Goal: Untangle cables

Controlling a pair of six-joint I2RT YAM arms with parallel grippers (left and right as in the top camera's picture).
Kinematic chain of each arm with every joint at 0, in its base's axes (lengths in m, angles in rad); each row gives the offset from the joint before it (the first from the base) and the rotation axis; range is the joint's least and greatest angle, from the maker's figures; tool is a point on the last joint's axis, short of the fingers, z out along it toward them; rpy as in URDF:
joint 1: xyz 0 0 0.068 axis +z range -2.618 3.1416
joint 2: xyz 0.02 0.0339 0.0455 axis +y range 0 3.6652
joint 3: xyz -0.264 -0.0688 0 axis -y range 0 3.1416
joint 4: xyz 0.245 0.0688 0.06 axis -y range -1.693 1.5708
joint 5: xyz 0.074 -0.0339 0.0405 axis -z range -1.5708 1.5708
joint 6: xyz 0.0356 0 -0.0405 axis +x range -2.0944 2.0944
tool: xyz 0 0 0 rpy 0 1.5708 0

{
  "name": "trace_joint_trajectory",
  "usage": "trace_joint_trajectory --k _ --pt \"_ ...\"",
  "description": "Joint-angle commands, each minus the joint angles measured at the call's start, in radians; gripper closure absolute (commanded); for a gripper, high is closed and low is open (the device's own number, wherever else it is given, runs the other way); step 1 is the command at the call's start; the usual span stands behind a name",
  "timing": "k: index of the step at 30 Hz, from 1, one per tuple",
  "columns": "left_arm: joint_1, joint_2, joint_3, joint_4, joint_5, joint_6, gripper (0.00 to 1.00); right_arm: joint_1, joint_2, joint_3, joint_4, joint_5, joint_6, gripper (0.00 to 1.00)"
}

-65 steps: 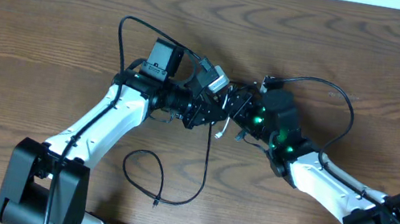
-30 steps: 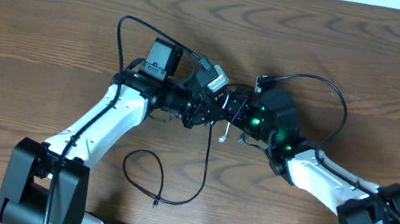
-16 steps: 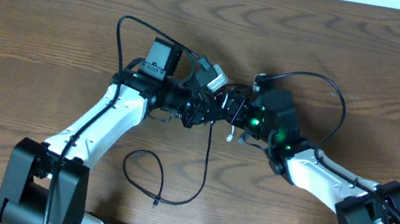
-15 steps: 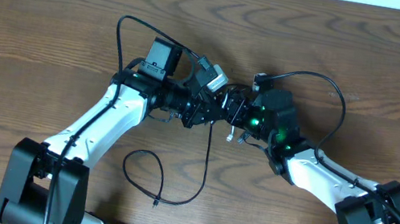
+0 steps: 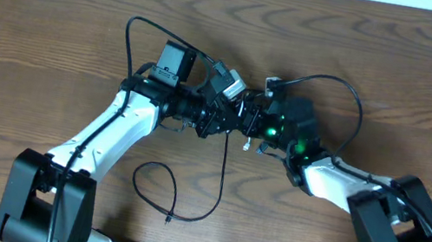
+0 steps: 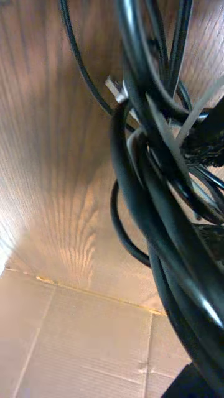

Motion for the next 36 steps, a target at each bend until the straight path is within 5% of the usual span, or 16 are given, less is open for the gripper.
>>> trace_joint_trajectory --k 1,4,10,16,23,36 --pt "-0.016 -0.004 0.005 0.005 0.058 0.025 0.93 0.015 0.016 0.011 -0.026 -0.028 -0.018 0.73" --pt "-0.016 -0.004 0.005 0.005 0.032 0.024 0.92 0.016 0.015 0.011 -0.105 -0.031 -0.015 0.44" --pt "-0.016 -0.004 0.005 0.005 0.029 0.024 0.92 0.015 0.015 0.011 -0.122 -0.031 -0.015 0.52" --pt "-0.016 -0.004 0.005 0.001 0.028 0.025 0.93 -0.022 0.011 0.011 -0.086 -0.153 -0.039 0.78" --pt "-0.015 -0.004 0.005 0.002 0.029 0.025 0.92 -0.121 0.009 0.011 -0.087 -0.365 -0.06 0.74" --pt "-0.015 -0.004 0.005 0.002 0.029 0.025 0.93 -0.121 0.01 0.011 -0.081 -0.322 -0.06 0.66"
